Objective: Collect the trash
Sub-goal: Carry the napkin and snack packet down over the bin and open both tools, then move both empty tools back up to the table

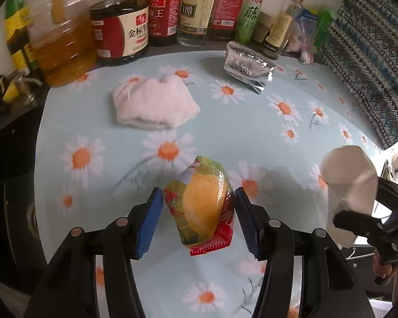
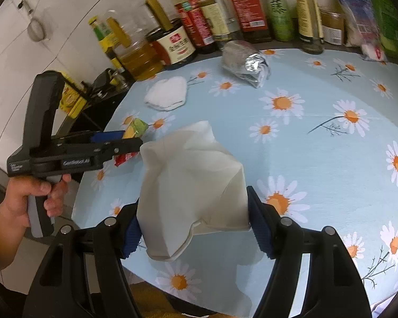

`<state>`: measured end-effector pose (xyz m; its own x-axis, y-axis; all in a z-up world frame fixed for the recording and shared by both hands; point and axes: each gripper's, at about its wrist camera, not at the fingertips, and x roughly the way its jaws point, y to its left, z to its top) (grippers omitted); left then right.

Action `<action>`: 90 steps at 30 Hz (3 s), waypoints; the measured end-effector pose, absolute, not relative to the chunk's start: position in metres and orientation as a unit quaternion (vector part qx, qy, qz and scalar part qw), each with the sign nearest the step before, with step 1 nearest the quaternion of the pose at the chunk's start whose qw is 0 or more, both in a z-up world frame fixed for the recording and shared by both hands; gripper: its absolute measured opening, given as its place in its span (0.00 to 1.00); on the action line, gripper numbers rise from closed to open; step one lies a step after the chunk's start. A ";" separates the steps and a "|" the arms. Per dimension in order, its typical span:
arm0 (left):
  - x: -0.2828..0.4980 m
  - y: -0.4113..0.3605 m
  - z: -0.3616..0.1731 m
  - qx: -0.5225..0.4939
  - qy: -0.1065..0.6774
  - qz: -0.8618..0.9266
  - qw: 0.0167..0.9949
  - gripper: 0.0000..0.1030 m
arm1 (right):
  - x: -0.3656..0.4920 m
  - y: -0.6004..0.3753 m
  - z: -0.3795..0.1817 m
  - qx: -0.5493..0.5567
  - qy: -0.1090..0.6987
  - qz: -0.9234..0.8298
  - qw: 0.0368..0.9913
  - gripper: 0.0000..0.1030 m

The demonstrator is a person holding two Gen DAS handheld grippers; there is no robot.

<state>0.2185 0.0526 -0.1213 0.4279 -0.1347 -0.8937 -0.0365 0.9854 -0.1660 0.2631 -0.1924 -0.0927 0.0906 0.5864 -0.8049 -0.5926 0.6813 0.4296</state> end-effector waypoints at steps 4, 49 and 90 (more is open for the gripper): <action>0.196 0.047 -0.119 -0.094 0.533 -0.026 0.841 0.52 | 0.256 -0.191 -0.092 -0.013 0.541 0.414 0.732 0.67; -0.012 0.002 -0.172 -0.227 0.563 0.058 0.792 0.52 | 0.096 -0.195 -0.131 -0.145 0.534 0.597 0.581 0.67; -0.019 0.024 -0.244 -0.274 0.626 0.079 0.726 0.67 | 0.084 -0.190 -0.191 -0.155 0.610 0.550 0.549 0.74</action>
